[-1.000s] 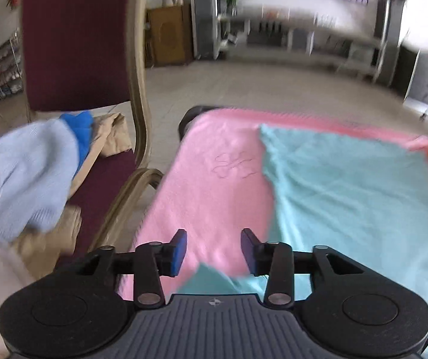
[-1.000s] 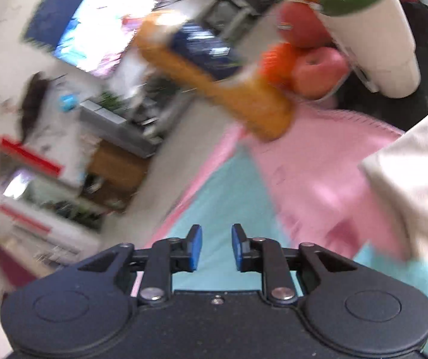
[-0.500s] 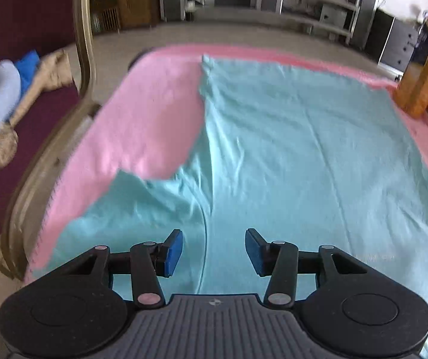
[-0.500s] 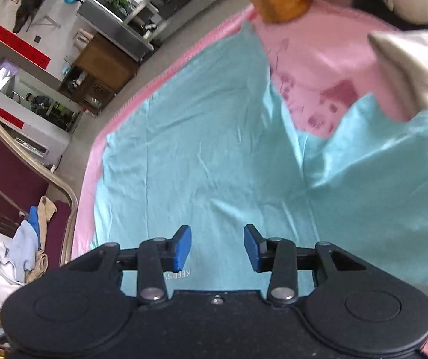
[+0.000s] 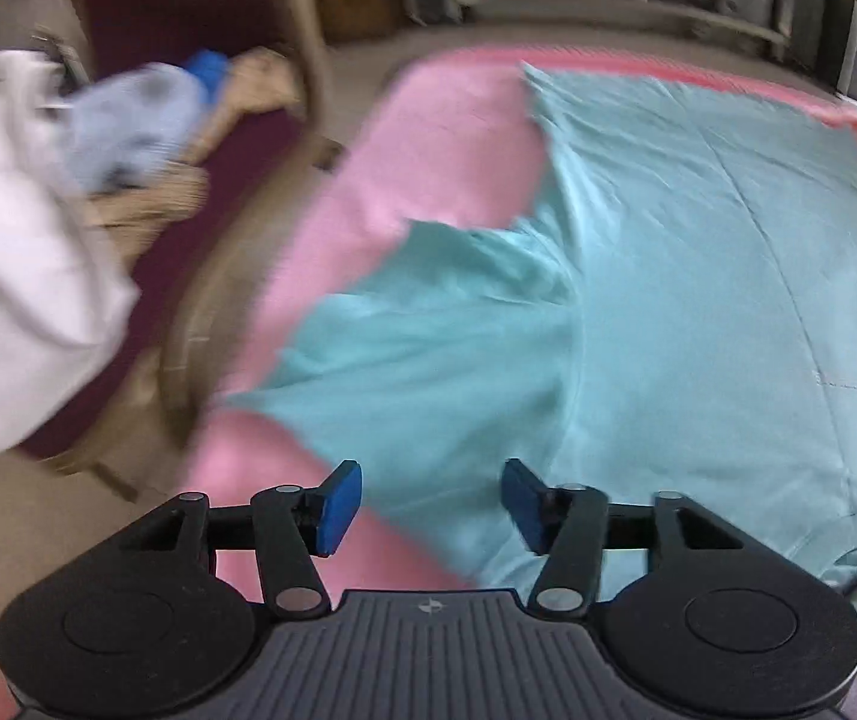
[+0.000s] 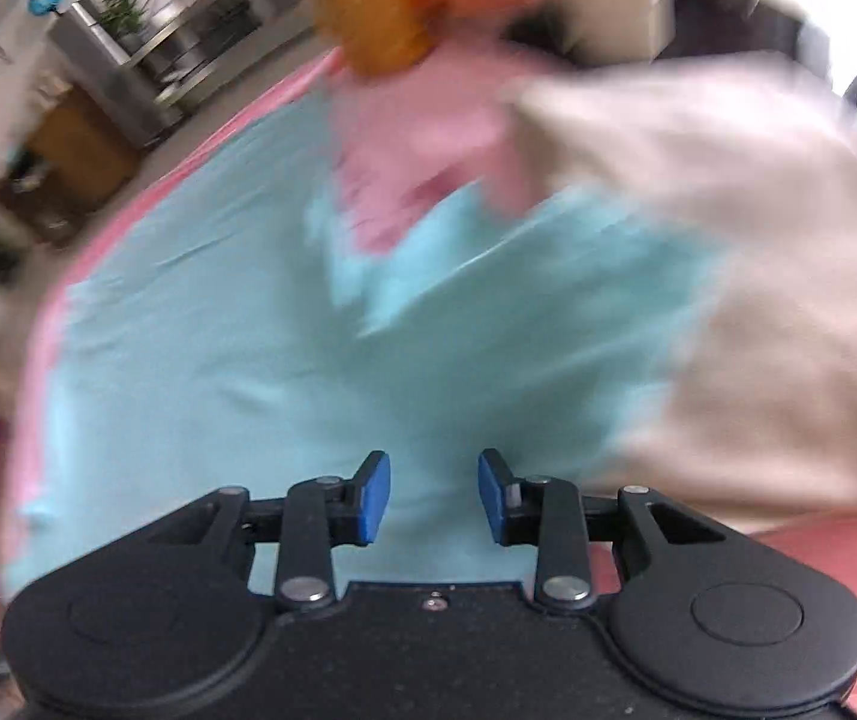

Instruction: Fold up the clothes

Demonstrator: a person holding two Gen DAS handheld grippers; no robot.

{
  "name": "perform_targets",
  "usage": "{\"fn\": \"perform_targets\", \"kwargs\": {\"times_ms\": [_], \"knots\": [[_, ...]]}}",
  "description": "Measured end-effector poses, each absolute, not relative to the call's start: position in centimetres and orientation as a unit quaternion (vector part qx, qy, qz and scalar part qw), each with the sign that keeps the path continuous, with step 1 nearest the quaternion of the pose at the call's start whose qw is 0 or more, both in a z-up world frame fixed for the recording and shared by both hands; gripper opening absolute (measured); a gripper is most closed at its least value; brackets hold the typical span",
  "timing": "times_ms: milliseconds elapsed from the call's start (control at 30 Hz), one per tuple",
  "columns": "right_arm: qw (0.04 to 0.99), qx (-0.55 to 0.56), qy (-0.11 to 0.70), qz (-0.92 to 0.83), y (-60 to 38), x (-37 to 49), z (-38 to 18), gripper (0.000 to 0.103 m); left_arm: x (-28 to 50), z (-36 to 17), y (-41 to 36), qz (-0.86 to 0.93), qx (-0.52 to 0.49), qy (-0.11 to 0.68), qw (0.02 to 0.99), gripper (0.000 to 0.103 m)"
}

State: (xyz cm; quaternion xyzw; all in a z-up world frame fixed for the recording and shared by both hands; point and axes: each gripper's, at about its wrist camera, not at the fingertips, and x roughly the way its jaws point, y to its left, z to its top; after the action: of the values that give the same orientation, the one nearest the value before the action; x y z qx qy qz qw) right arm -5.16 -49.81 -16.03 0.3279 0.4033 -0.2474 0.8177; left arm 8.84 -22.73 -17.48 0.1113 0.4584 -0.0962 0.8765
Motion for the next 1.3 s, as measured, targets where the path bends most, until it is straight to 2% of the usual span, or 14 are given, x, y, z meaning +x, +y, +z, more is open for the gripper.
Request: {"fn": "perform_targets", "kwargs": {"times_ms": [133,267,467,900,1067,1300], "knots": [[0.84,0.358,0.35,-0.208,-49.0,-9.1,-14.7,0.039,6.2,-16.5,-22.0,-0.121,0.084,0.443,0.884,0.055],[0.839,0.4,0.343,-0.136,-46.7,-10.6,-15.7,0.04,3.4,-15.9,-22.9,-0.171,0.078,0.426,0.885,0.055],[0.881,0.343,0.323,-0.052,-43.0,-8.6,-14.3,0.044,1.4,-15.2,-25.5,-0.239,0.096,0.379,0.889,0.062],[0.847,0.338,0.404,-0.077,-41.4,-5.8,-16.8,0.039,2.3,-18.6,-26.5,-0.225,0.124,0.444,0.858,0.062],[0.834,0.352,0.415,-0.092,-42.1,-6.1,-17.5,0.039,2.1,-18.9,-26.8,-0.228,0.129,0.452,0.852,0.067],[0.83,0.34,0.431,-0.099,-42.1,-6.3,-17.7,0.039,1.7,-18.9,-26.8,-0.229,0.139,0.458,0.848,0.07]]}}
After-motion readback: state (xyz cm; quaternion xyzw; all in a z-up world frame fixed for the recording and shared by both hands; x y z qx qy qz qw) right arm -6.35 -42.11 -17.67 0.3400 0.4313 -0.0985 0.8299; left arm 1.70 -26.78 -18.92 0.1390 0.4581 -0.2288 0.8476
